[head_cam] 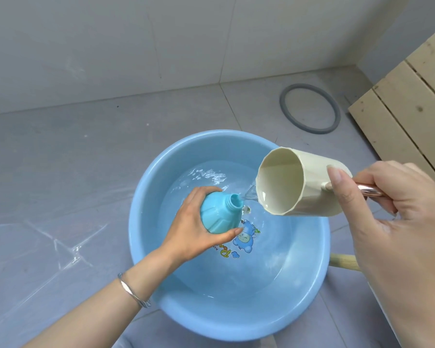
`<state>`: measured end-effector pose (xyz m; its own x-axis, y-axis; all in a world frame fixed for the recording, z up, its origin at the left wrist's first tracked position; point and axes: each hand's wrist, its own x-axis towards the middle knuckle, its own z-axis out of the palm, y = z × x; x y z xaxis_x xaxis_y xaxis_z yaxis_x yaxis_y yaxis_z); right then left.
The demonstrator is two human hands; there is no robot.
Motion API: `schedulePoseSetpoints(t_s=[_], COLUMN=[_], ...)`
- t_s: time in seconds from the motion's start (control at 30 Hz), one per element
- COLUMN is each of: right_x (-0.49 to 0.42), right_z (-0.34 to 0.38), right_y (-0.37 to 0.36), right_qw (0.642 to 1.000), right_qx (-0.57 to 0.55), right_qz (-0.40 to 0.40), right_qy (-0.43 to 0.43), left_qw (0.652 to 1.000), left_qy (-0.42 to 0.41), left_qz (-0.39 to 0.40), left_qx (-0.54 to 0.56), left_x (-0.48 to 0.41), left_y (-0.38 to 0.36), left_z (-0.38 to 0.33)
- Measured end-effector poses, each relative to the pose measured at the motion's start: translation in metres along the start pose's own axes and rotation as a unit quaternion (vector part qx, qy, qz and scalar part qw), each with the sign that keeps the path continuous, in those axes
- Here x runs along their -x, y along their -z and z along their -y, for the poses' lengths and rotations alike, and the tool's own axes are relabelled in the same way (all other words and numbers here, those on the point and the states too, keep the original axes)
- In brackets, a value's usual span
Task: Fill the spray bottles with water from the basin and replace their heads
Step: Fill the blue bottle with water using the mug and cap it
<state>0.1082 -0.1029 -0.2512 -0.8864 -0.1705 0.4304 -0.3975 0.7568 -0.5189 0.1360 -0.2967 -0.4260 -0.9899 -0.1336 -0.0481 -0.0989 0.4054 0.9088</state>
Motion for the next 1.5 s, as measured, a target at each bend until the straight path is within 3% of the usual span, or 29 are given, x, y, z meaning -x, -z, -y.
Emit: schedulePoseSetpoints(t_s=[0.8, 1.23, 1.5], right_x=[0.001, 0.006, 0.01], right_z=[0.007, 0.004, 0.0], right_y=[-0.011, -0.023, -0.034], right_qw=[0.99, 0.964, 0.929], right_qx=[0.093, 0.144, 0.166], right_qz=[-0.032, -0.054, -0.067], right_qy=[0.101, 0.215, 0.324], left_qw=[1.0, 0.999, 0.998], left_qy=[0.016, 0.02, 0.022], left_qz=[-0.011, -0.018, -0.019], left_qx=[0.02, 0.034, 0.052], left_x=[0.002, 0.003, 0.003], left_y=[-0.002, -0.003, -0.002], left_z=[-0.001, -0.003, -0.004])
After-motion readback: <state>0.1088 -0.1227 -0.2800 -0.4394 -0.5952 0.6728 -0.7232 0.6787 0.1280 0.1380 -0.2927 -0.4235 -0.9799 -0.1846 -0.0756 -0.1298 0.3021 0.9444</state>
